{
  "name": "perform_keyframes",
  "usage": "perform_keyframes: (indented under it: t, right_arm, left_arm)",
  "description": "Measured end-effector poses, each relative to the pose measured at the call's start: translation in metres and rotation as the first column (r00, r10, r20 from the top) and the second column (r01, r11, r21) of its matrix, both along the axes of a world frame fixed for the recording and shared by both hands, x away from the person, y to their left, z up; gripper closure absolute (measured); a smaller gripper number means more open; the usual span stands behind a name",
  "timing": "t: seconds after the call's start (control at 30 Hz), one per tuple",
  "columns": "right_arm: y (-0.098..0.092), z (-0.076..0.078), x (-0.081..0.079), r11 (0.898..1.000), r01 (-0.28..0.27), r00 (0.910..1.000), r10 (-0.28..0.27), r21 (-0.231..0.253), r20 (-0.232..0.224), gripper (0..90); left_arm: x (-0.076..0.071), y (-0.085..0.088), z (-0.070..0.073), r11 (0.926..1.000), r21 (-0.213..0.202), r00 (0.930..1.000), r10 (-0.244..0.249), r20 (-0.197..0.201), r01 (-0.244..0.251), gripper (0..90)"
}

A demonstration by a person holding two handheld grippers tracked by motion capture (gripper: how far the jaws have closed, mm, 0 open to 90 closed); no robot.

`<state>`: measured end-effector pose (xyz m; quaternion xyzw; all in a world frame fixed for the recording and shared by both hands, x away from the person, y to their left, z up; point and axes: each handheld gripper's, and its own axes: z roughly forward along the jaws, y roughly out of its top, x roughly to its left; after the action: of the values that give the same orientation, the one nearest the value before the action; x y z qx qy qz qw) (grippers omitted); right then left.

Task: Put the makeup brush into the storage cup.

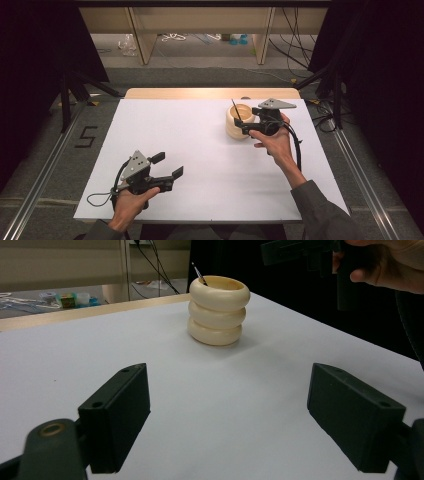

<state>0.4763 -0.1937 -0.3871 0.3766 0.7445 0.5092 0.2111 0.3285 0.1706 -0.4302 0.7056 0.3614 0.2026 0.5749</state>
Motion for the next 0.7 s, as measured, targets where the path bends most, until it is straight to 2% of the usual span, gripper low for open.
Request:
perform_keyframes:
  t: [0.07, 0.23, 0.43, 0.47, 0.53, 0.6, 0.7]
  right_arm:
    - [0.0, 0.0, -0.002, 1.0, -0.005, 0.9999, 0.005, 0.003, -0.016, 16.9]
    - [0.002, -0.001, -0.007, 1.0, -0.003, 1.0, 0.003, -0.003, 0.002, 16.9]
    - [0.003, -0.002, -0.011, 1.0, -0.022, 0.9998, 0.022, -0.001, -0.002, 16.9]
    - [0.004, -0.003, -0.013, 1.0, -0.022, 0.9996, 0.022, 0.004, -0.017, 16.8]
    - [0.003, -0.003, -0.013, 1.0, -0.023, 0.9997, 0.023, -0.006, -0.004, 16.6]
    - [0.004, -0.004, -0.015, 1.0, -0.028, 0.9995, 0.028, 0.0, -0.017, 16.5]
    - [0.005, -0.005, -0.018, 0.999, -0.037, 0.9993, 0.037, 0.008, -0.01, 16.5]
  left_arm:
    - [0.0, 0.0, 0.0, 1.0, 0.001, 1.0, 0.0, 0.001, 0.0, 17.0]
    - [0.0, 0.0, 0.0, 1.0, 0.002, 1.0, 0.0, 0.0, 0.0, 17.0]
    - [0.0, 0.0, 0.0, 1.0, 0.001, 1.0, 0.0, 0.001, 0.0, 17.0]
    - [0.0, 0.0, 0.0, 1.0, 0.001, 1.0, 0.0, 0.001, 0.0, 17.0]
    - [0.0, 0.0, 0.0, 1.0, 0.0, 1.0, 0.0, 0.002, 0.0, 17.0]
    - [0.0, 0.0, 0.0, 1.0, -0.001, 1.0, -0.001, 0.003, 0.001, 17.0]
    - [0.0, 0.0, 0.0, 1.0, 0.001, 1.0, -0.001, 0.002, 0.001, 17.0]
